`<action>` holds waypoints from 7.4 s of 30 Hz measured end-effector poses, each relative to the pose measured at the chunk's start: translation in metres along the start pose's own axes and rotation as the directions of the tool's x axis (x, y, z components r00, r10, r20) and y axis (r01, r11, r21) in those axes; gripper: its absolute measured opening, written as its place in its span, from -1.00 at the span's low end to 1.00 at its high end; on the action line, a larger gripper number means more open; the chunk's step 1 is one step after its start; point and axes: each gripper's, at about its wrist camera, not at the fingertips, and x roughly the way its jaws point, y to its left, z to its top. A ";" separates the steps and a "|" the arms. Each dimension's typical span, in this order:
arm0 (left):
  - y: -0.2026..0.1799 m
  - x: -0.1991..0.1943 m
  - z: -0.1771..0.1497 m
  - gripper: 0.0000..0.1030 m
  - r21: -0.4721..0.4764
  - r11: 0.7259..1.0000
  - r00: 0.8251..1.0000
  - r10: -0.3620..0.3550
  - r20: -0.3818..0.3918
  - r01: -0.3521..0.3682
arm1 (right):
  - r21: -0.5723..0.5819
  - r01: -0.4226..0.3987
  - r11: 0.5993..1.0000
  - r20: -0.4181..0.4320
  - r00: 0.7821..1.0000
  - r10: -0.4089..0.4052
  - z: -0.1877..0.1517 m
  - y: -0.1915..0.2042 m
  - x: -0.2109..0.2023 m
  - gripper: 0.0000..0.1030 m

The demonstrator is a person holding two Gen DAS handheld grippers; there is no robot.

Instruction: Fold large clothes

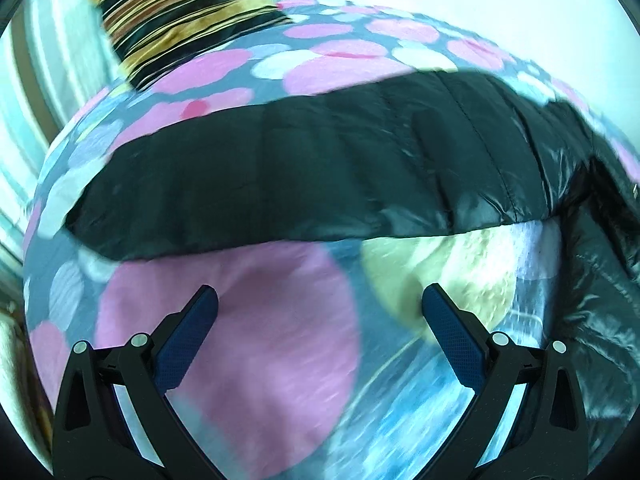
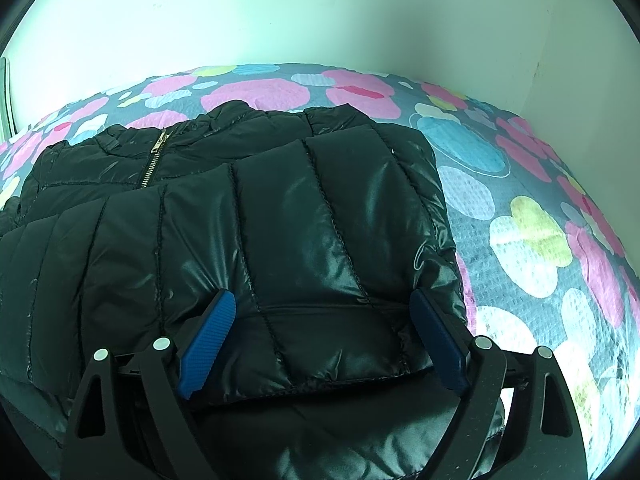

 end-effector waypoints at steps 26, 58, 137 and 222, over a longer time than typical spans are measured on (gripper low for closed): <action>0.173 0.036 0.039 0.19 -0.471 0.775 0.904 -0.401 0.149 0.421 | -0.002 -0.001 1.000 0.002 1.000 0.001 -0.001 0.000 -0.001 0.70; -0.124 -0.102 0.110 -0.88 0.234 0.818 0.792 -0.571 0.219 0.525 | 0.002 -0.003 1.000 0.006 1.000 0.003 -0.001 0.000 -0.001 0.71; -0.107 -0.038 0.053 0.30 0.243 0.931 0.936 -0.315 0.160 0.272 | -0.126 -0.390 0.912 -0.098 0.920 0.380 0.036 0.089 -0.015 -0.22; -0.196 0.009 0.090 0.48 0.389 0.868 0.937 -0.348 0.028 0.310 | 0.094 -0.162 0.982 -0.036 0.985 0.166 0.021 -0.074 -0.020 -0.10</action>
